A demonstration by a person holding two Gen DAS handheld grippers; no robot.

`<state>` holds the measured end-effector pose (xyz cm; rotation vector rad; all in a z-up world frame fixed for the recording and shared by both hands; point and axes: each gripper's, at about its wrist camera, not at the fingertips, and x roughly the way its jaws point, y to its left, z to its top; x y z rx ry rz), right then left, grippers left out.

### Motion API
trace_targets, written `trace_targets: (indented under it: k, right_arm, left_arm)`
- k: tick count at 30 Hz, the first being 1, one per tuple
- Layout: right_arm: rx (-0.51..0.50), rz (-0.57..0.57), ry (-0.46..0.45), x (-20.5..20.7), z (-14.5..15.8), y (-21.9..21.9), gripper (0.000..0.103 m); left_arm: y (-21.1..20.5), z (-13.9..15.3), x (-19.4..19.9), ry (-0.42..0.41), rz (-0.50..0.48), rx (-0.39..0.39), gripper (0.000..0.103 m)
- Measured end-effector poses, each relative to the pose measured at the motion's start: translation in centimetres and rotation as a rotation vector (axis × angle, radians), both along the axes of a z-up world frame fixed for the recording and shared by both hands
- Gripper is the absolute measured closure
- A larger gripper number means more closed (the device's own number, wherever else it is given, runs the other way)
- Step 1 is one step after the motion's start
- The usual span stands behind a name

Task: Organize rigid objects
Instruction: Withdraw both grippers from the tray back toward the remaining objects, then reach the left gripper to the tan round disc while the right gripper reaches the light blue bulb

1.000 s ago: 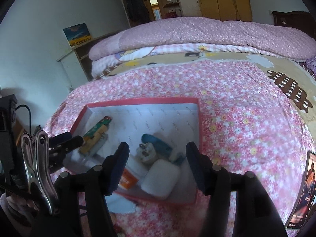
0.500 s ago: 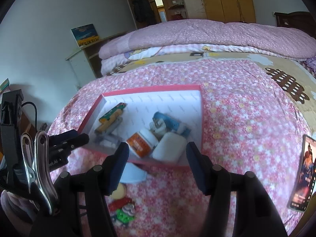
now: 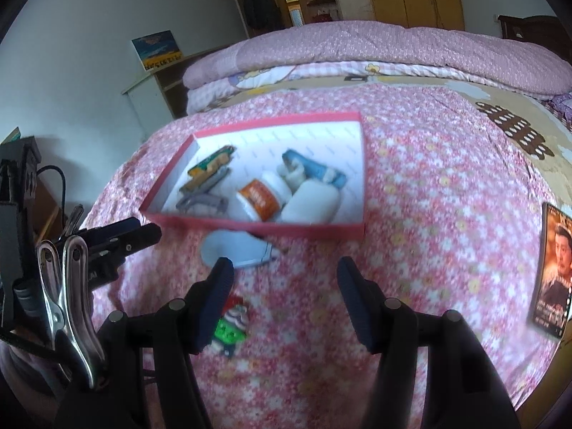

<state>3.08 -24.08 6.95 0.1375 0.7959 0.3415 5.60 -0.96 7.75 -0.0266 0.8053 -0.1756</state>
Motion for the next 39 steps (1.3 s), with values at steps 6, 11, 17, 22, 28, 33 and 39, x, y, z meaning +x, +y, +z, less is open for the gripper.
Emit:
trace_targets:
  k: [6, 11, 17, 22, 28, 33, 39]
  right_arm:
    - [-0.007, 0.02, 0.035, -0.3, -1.1, 1.3, 0.041]
    - [0.002, 0.035, 0.062, -0.2, -1.6, 3.0, 0.037]
    - [-0.019, 0.024, 0.089, 0.7, -2.6, 5.2, 0.021]
    - [-0.083, 0.0, 0.116, 2.0, -3.6, 7.0, 0.014]
    - [-0.147, -0.004, 0.095, 3.3, -4.0, 8.5, 0.005]
    - [-0.176, -0.023, 0.085, 4.4, -4.4, 9.6, 0.005]
    - [-0.175, -0.059, 0.108, 4.9, -4.8, 9.5, 0.009]
  left_arm:
    - [1.0, -1.0, -0.4, 0.023, 0.025, -0.017, 0.058]
    - [2.8, -2.1, -0.7, 0.043, 0.064, -0.024, 0.058]
    - [4.8, -3.1, -1.2, 0.05, 0.11, -0.027, 0.058]
    - [6.0, -3.9, -1.5, 0.061, 0.128, -0.04, 0.058]
    - [6.7, -4.3, -1.6, 0.062, 0.139, -0.057, 0.058]
    - [6.9, -4.5, -1.6, 0.062, 0.137, -0.062, 0.058]
    - [7.0, -4.9, -1.5, 0.07, 0.139, -0.071, 0.058]
